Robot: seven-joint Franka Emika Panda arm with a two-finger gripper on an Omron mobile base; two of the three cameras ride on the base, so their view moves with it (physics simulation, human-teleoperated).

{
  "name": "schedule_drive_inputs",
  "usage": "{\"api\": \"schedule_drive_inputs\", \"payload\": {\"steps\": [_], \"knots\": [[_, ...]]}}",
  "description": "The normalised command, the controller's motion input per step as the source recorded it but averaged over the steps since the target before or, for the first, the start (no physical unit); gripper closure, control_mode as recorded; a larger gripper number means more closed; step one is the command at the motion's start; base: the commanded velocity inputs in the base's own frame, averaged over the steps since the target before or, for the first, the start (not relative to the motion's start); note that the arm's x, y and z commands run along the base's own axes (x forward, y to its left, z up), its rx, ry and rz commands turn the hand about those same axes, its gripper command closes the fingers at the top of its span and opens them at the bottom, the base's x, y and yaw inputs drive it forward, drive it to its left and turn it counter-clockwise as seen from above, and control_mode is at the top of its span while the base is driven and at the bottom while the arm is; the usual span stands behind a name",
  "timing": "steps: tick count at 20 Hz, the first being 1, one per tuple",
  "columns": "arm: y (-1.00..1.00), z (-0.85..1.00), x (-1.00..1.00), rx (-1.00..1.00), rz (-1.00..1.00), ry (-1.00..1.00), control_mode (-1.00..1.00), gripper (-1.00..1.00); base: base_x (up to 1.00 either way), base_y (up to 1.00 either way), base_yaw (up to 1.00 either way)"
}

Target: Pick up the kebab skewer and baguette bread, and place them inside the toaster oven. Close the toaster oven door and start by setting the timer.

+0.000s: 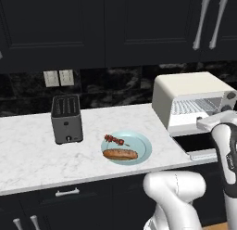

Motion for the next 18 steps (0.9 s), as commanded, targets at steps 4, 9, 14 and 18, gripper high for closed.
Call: {"api": "schedule_drive_inputs", "payload": {"steps": [4, 9, 14, 18], "knots": [[-0.38, -0.23, 0.64, 0.13, 0.01, 0.0, -1.0, -1.0, 0.0, 0.0, 0.0], [-0.17, -0.26, 0.5, 0.02, 0.05, -0.05, -1.0, -1.0, 0.0, 0.0, 0.0], [-0.05, -0.09, 0.55, 0.0, 0.06, -0.02, -1.0, -1.0, 0.0, 0.0, 0.0], [-0.18, -0.04, 0.52, 0.0, 0.06, 0.0, -1.0, -1.0, 0.0, 0.0, 0.0]]}}
